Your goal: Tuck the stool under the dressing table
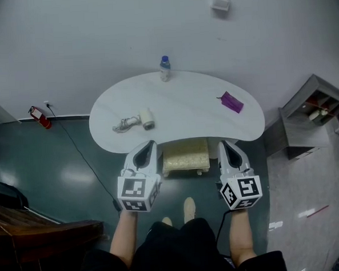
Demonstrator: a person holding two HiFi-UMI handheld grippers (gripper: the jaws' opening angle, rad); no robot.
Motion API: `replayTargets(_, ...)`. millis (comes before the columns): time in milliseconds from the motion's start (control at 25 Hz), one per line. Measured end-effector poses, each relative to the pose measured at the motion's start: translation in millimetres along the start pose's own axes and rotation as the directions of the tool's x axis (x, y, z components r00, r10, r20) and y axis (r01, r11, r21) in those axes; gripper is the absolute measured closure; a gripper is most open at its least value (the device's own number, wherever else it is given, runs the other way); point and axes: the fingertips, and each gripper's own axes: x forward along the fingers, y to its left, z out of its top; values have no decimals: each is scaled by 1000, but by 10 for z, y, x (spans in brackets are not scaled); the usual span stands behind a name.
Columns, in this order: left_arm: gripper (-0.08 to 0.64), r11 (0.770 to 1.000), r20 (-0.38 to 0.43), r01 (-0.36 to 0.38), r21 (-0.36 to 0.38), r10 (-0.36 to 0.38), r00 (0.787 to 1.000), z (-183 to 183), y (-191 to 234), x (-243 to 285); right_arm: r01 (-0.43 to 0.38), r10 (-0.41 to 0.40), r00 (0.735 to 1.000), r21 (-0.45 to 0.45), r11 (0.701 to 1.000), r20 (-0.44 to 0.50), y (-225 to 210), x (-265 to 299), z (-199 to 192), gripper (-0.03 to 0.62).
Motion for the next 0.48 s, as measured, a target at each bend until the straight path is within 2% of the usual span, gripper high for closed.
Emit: replayTargets(480,554,1000,0,22,7,-22,1000,-5,15,11,-5,5,1000,-2,1000,-5,85,0,-30,589)
